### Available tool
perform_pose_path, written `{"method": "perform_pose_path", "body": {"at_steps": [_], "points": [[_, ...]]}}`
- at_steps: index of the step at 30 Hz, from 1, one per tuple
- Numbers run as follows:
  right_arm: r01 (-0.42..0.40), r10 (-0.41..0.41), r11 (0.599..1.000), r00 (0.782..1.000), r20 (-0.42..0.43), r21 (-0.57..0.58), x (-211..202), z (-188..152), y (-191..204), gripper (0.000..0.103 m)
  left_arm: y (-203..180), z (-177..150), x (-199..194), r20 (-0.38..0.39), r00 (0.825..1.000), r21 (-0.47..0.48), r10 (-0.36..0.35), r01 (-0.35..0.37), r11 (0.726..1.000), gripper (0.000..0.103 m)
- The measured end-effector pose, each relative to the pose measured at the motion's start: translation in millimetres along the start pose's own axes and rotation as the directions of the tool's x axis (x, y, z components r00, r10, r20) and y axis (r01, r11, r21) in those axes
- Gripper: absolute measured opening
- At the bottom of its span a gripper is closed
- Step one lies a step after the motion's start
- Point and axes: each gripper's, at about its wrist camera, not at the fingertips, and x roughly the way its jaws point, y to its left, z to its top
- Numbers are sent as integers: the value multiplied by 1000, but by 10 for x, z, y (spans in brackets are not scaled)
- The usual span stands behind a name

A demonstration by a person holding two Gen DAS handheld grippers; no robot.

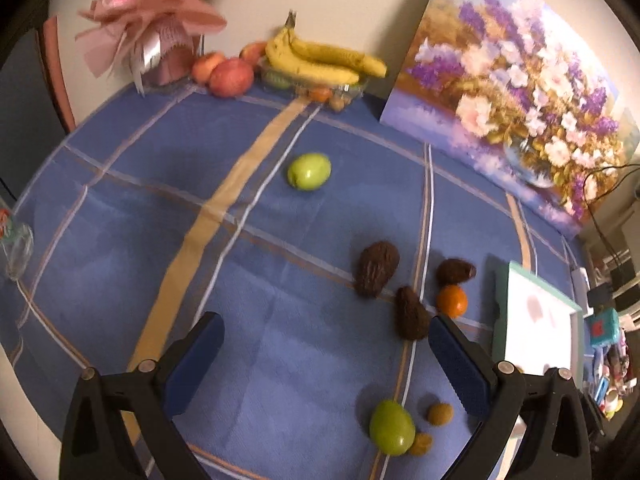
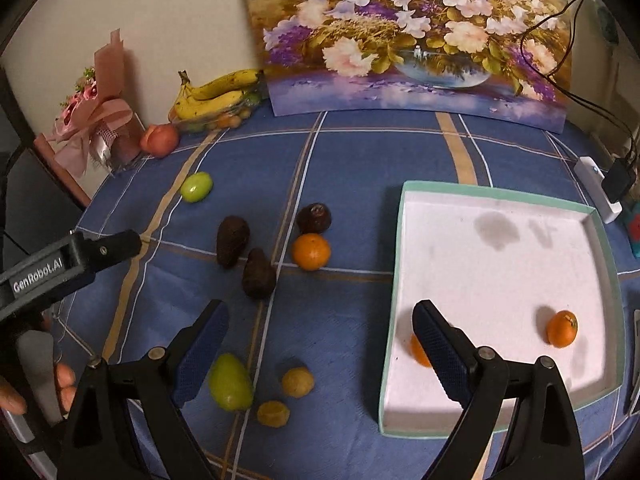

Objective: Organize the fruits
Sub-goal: 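Withdraw both tools from the tray toward the green pear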

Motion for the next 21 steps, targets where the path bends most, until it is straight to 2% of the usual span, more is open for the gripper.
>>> {"method": "perform_pose_path", "body": {"at_steps": [4,6,7,8,10,14,21], "points": [[-24,26,998,999,-32,50,25,-59,-52,88,23,-156,113,-65,998,-9,14,-15,1000,103],[-17,19,999,999,-49,52,44,-98,-47,80,30,-226,173,-98,995,-14,31,-33,999,103],[-13,16,999,998,-59,45,55,-121,-34,71,43,-259,199,-114,993,-21,34,-37,999,102],[-15,18,999,997,-69,39,67,-142,-20,66,49,-286,224,-129,991,-26,41,-44,999,102],[-21,24,999,996,-84,35,90,-179,-3,65,53,-348,277,-155,987,-26,52,-57,998,102],[-26,30,999,991,-128,25,175,-255,31,54,11,-448,341,-198,979,-8,54,-56,998,98],[-22,22,1000,975,-223,5,393,-366,67,46,41,-528,438,-248,966,-36,77,-88,995,98]]}}
